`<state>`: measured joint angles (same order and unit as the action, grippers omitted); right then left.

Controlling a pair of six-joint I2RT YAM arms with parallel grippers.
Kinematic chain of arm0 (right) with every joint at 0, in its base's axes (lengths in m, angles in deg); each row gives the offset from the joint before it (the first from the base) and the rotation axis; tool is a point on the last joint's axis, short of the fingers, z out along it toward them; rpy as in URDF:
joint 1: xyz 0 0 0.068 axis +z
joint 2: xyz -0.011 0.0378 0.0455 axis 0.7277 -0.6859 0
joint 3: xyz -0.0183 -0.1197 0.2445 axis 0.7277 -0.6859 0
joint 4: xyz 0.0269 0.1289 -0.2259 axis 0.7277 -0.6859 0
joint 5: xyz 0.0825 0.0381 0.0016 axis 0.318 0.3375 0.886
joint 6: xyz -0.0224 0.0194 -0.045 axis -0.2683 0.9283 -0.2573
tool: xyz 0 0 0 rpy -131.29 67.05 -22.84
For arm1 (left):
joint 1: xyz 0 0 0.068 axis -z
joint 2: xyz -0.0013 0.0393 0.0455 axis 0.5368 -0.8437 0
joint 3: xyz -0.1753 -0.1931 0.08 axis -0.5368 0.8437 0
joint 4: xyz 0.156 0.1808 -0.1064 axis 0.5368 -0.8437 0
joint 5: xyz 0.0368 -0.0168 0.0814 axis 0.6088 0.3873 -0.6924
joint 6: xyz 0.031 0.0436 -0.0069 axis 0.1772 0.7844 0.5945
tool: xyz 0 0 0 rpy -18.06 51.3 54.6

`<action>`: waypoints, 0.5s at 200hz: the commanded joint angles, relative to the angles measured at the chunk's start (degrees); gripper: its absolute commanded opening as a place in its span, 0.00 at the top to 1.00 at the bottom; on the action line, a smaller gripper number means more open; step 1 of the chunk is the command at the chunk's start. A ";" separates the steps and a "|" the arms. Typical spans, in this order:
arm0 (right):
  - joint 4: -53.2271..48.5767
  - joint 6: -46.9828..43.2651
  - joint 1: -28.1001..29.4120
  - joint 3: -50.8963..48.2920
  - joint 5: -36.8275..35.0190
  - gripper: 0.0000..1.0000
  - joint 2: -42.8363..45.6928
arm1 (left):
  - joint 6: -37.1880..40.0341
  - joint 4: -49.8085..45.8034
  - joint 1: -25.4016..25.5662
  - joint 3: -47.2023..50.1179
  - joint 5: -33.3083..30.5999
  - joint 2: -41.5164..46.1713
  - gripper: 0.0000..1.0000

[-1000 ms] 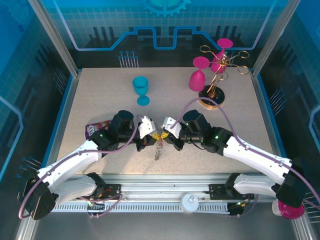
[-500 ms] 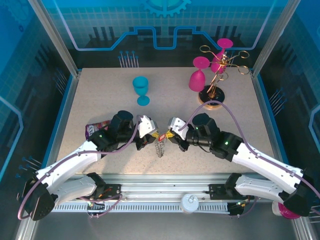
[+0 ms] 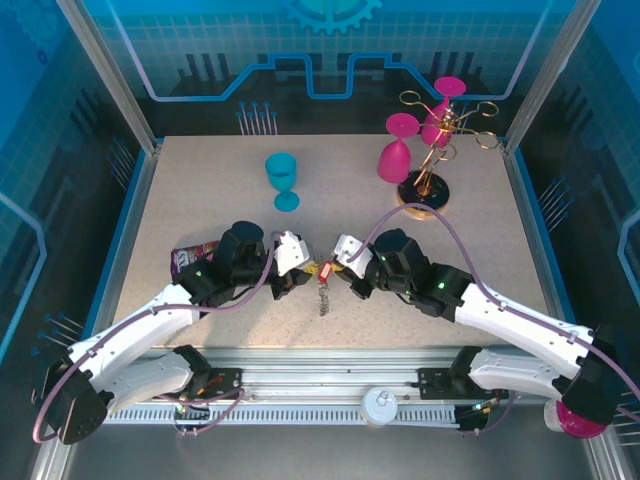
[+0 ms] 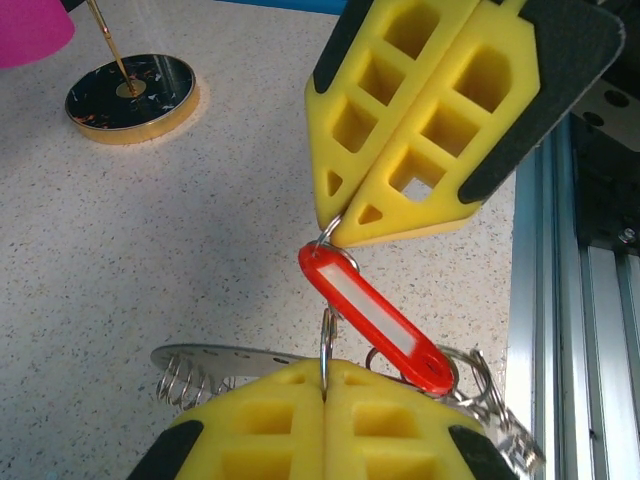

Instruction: Put the keys on the keyring

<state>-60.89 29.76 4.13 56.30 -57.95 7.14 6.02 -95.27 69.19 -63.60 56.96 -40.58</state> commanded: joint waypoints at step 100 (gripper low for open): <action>-1.85 -0.38 -1.39 0.69 0.24 1.00 0.01 | 0.69 1.70 0.52 0.67 0.77 0.38 1.00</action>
<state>-60.87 30.44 1.20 54.29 -61.82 10.37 6.37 -95.27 69.39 -62.95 56.41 -40.60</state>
